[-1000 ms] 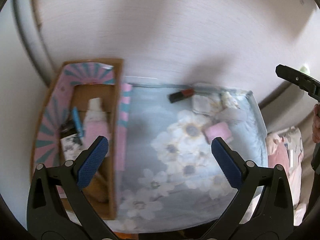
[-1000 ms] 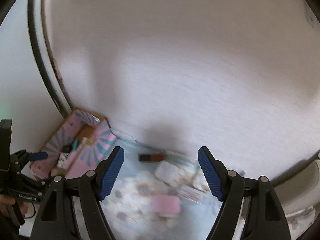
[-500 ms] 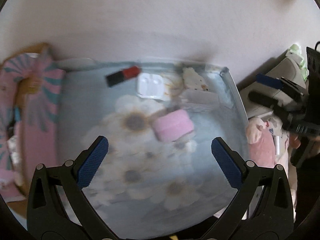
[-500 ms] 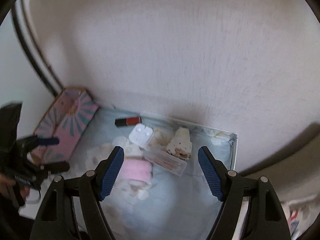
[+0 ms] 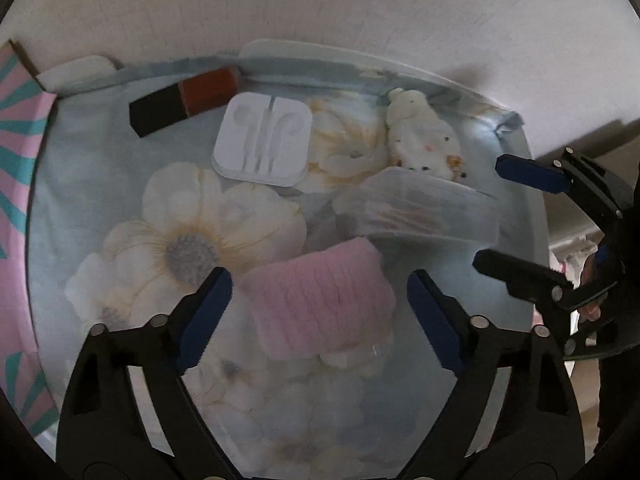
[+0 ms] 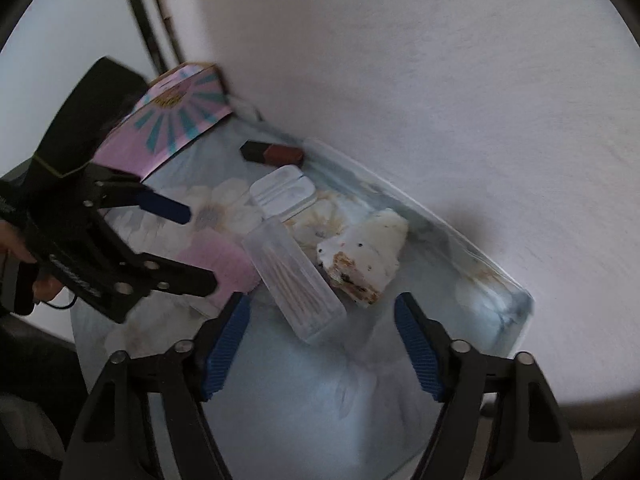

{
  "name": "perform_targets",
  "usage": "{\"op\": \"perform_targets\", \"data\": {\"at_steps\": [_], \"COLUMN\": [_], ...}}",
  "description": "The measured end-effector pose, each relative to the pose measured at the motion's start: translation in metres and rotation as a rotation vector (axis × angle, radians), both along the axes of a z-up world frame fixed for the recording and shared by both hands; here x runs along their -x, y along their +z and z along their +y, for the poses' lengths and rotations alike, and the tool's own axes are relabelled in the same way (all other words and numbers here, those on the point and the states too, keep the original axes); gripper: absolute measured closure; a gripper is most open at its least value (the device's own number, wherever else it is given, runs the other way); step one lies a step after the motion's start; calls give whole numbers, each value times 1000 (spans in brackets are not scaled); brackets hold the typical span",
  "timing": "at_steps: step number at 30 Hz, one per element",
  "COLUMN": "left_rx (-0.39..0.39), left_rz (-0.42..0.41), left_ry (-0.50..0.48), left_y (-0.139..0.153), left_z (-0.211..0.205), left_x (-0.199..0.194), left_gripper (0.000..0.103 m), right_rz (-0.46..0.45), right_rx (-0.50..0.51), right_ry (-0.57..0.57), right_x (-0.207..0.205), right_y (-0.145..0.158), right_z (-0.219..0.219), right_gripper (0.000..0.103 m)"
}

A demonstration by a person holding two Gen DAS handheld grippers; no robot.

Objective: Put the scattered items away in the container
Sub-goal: 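Grasp the pink fluffy ball with left gripper while right gripper grasps the clear toothpick box, then carry pink ball and clear box into the cardboard box and release both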

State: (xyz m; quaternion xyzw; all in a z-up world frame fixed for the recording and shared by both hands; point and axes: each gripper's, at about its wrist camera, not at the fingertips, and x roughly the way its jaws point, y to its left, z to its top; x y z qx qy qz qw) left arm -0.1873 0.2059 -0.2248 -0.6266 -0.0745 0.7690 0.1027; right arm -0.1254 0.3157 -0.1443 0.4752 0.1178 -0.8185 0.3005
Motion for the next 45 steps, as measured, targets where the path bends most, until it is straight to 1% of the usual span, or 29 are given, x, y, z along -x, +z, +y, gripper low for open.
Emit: {"op": "perform_targets", "data": {"at_steps": [1, 2, 3, 5, 6, 7, 8, 10, 13, 17, 23, 29, 31, 35, 39, 42, 45], "left_rx": [6, 17, 34, 35, 35, 32, 27, 13, 7, 4, -8, -15, -21, -28, -31, -28, -22], "left_rz": [-9, -14, -15, -13, -10, -8, -5, 5, 25, 60, 116, 175, 192, 234, 275, 305, 330], "left_ry": [1, 2, 2, 4, 7, 11, 15, 26, 28, 31, 28, 26, 26, 27, 43, 60, 81], "left_y": [-3, -5, -7, -9, -9, -8, -7, -2, 8, 27, 60, 96, 104, 130, 153, 171, 182], "left_z": [2, 3, 5, 5, 5, 5, 4, 1, -2, -10, -19, -34, -37, -62, -90, -117, -142], "left_x": [1, 2, 2, 2, 2, 2, 2, 3, 4, 3, -6, -11, -13, -26, -37, -46, -54], "left_gripper": [27, 30, 34, 37, 42, 47, 50, 62, 71, 72, 72, 72, 72, 72, 72, 72, 72], "right_rz": [2, 4, 1, -15, -22, -24, -20, -4, 7, 30, 81, 119, 125, 131, 149, 165, 185], "right_rx": [-1, 2, 7, 11, 13, 9, 0, -21, -4, 40, 57, 48, 45, 39, 31, 33, 37], "right_ry": [17, 36, 50, 79, 102, 118, 132, 158, 160, 149, 148, 154, 153, 147, 139, 135, 140], "right_x": [1, 3, 3, 6, 6, 5, 5, 2, 0, -2, -9, -22, -26, -30, -30, -29, -28], "right_y": [-4, -7, -8, -13, -16, -17, -19, -19, -13, 6, 37, 63, 70, 80, 95, 114, 131], "right_z": [-1, -2, -2, -4, -6, -8, -9, -13, -12, -8, -14, -26, -32, -45, -68, -85, -108], "right_gripper": [37, 37, 44, 54, 60, 63, 66, 69, 71, 74, 74, 74, 74, 74, 74, 74, 74]}}
